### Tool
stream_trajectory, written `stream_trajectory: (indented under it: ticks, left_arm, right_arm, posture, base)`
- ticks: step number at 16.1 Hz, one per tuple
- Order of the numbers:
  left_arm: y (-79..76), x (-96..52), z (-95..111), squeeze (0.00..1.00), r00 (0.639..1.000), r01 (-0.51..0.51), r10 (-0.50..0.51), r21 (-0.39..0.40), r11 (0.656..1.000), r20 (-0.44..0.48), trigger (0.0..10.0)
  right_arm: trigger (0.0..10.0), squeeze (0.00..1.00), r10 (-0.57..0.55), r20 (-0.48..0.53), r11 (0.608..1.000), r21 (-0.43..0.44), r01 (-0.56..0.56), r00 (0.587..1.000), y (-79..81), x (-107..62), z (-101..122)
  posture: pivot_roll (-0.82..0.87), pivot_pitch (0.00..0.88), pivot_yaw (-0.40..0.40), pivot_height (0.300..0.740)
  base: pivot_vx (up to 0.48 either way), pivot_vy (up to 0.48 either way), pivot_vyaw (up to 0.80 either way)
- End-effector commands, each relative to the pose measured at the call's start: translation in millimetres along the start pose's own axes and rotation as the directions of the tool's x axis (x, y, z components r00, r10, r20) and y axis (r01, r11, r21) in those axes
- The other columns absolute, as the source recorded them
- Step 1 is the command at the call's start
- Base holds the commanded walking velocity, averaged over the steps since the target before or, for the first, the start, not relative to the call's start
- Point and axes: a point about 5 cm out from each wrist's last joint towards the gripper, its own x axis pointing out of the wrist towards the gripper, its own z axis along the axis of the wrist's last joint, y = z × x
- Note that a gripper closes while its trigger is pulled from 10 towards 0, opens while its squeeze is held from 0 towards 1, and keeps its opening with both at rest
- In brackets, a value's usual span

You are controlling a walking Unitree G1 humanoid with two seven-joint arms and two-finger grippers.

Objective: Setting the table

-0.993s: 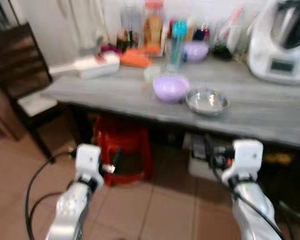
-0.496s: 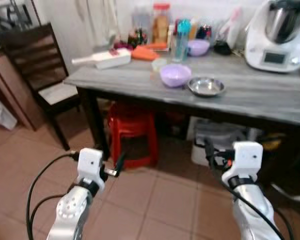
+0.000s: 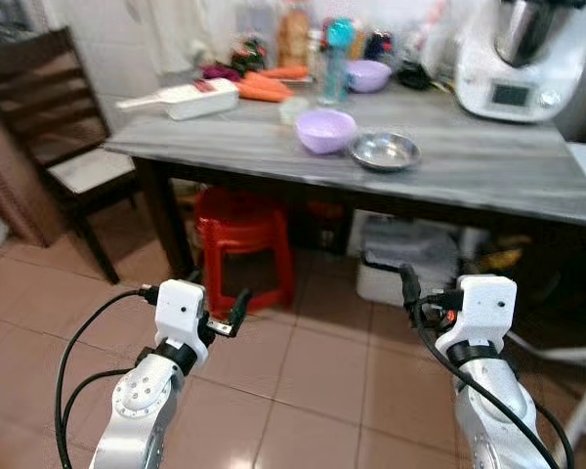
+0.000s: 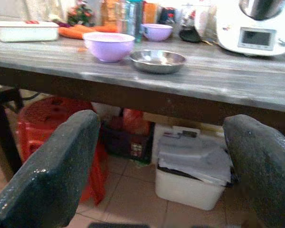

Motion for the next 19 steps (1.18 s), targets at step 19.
stream_trajectory:
  ticks: [19]
  left_arm:
    - [-3.5, -1.8, 0.4, 0.0, 0.999, 0.031, -0.031, -0.005, 1.0, -0.007, 10.0]
  right_arm:
    - [10.0, 0.0, 0.019, -0.008, 1.0, 0.013, -0.019, 1.0, 4.1, 2.3, 0.1]
  posture:
    - [0.0, 0.0, -0.015, 0.74]
  base:
    - [0.0, -0.289, -0.3]
